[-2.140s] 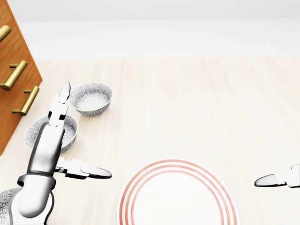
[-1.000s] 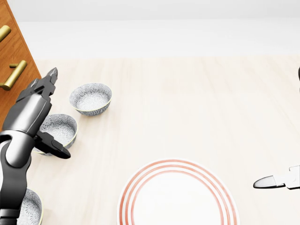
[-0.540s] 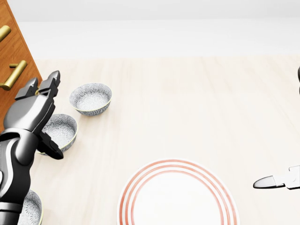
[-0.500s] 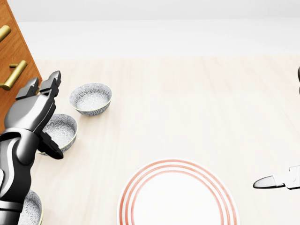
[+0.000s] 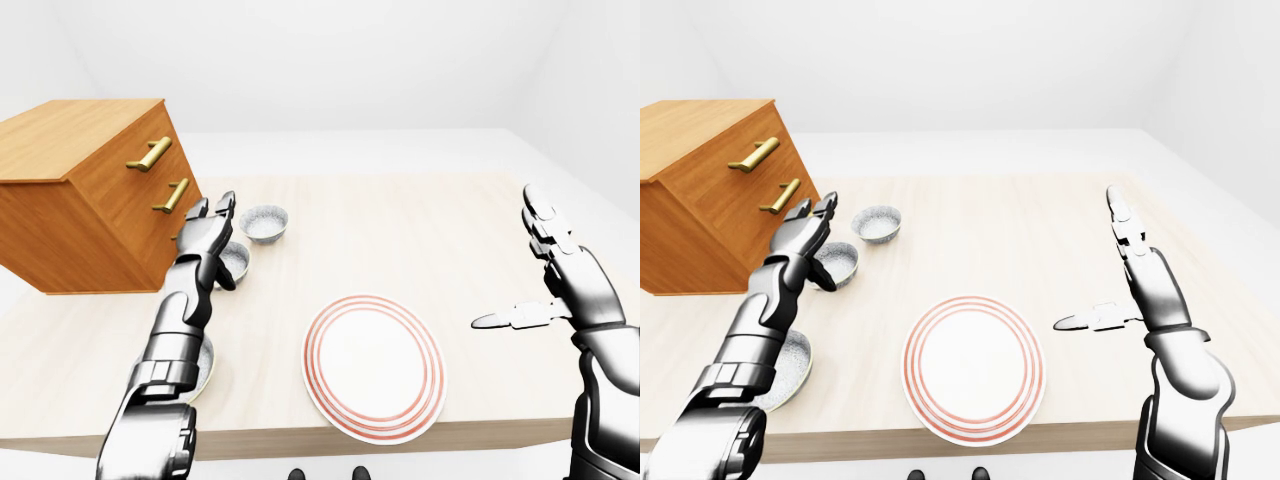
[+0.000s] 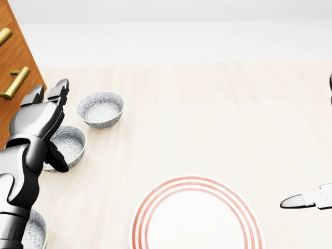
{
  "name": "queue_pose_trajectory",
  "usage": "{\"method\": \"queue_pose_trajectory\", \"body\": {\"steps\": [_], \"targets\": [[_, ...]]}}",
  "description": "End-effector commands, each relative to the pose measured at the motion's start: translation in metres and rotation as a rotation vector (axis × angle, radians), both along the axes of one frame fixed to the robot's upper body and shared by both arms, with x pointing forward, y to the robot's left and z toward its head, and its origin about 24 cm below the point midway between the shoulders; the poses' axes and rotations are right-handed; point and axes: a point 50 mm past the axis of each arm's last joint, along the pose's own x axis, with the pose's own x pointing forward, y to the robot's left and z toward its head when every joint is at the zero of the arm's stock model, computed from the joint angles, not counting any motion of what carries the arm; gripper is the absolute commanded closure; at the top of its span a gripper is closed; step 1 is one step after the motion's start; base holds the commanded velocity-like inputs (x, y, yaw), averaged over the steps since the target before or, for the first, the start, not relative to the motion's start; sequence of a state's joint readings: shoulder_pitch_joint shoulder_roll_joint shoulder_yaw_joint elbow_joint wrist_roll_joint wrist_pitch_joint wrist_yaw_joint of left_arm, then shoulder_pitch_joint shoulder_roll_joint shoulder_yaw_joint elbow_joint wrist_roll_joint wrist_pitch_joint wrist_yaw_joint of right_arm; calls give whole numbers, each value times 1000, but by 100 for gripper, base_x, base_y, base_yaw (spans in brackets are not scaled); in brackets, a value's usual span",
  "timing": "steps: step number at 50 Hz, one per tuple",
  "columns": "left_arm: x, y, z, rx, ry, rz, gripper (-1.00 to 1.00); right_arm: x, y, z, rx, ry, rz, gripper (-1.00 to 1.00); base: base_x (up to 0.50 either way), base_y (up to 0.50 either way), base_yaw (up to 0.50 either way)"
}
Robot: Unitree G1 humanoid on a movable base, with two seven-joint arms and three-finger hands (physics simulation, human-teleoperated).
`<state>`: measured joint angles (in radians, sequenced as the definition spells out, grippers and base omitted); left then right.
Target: Put the bowl in the middle on the plate.
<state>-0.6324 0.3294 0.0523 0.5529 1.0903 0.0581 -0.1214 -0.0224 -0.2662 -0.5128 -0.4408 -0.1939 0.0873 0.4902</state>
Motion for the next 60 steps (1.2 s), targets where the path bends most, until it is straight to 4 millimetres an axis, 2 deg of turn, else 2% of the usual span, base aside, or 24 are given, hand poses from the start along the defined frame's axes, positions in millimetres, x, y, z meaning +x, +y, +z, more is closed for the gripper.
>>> {"method": "queue_pose_trajectory", "body": {"steps": [1,6,14,39,60], "targets": [[5,1,0,-8,24,11,-100,0,0,0,-1,0,0,-100,0,0,0],[7,1,5,-16,16,7,-100,0,0,-1,1,3,-1,-100,0,0,0],[7,0,-3,0,33,3,-100,0,0,1,-4,-2,0,-100,0,0,0],[2,6,-2,-3,59,2,-100,0,1,1,-9,-1,-2,-100,0,0,0],[-6,5,-10,1,101,-12,-100,1,-1,-1,-6,6,-7,-100,0,0,0]]}}
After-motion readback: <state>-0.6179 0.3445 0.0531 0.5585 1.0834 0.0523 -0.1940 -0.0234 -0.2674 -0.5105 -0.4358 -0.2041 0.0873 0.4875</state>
